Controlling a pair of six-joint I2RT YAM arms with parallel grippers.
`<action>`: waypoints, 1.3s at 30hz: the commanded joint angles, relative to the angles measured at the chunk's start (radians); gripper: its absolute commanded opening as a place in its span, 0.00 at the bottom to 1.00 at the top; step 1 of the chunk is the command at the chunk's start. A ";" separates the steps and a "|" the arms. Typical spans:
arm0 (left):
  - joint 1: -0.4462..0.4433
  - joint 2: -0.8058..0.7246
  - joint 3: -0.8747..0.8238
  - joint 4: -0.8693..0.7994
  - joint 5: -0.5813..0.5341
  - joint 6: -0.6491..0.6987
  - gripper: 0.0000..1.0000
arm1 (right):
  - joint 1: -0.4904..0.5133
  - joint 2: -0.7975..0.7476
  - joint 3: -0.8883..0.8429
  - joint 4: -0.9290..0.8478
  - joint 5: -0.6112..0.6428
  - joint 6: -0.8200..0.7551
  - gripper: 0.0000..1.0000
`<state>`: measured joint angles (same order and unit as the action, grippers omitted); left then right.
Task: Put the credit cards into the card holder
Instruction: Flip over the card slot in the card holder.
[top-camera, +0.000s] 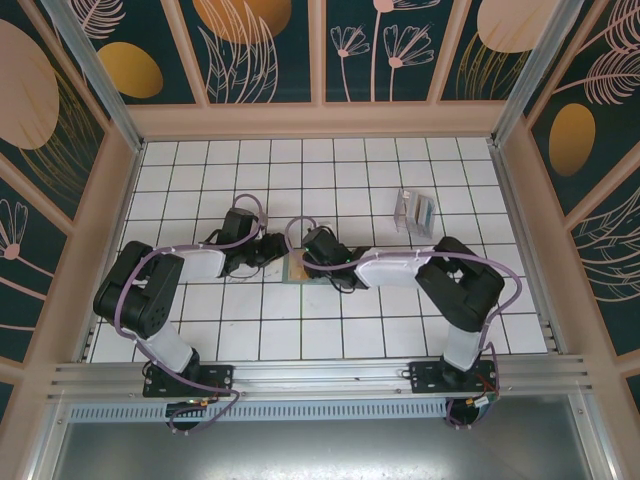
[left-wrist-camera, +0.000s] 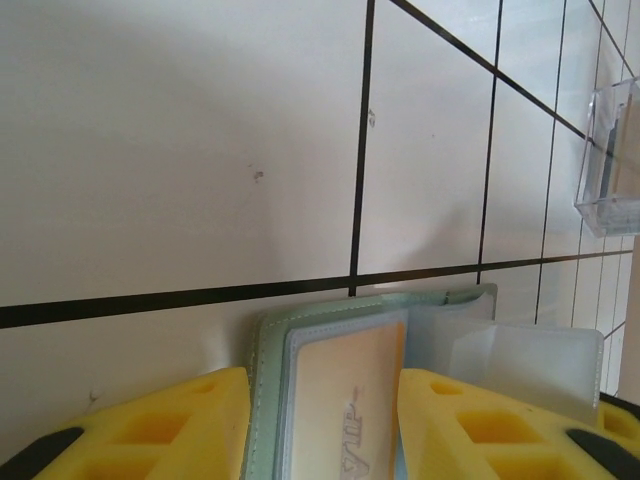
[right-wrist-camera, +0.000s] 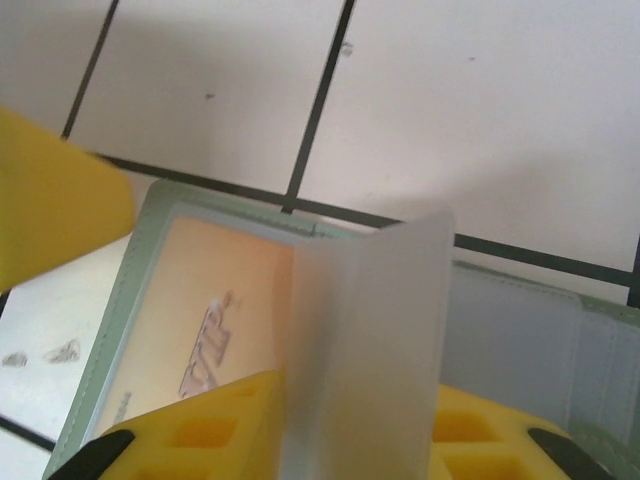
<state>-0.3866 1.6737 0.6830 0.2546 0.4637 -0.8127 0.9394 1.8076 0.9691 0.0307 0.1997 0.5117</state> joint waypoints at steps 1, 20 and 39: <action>-0.005 -0.018 0.002 -0.026 -0.012 0.025 0.44 | -0.008 0.030 0.058 -0.071 -0.046 0.022 0.27; 0.003 -0.006 0.013 -0.059 -0.023 0.061 0.45 | -0.010 0.144 0.332 -0.431 -0.009 0.108 0.19; 0.009 0.002 -0.028 -0.011 0.006 0.056 0.45 | -0.017 0.141 0.378 -0.401 -0.140 0.122 0.45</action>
<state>-0.3786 1.6756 0.6697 0.2321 0.4522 -0.7677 0.9257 1.9404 1.3140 -0.3756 0.0845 0.6312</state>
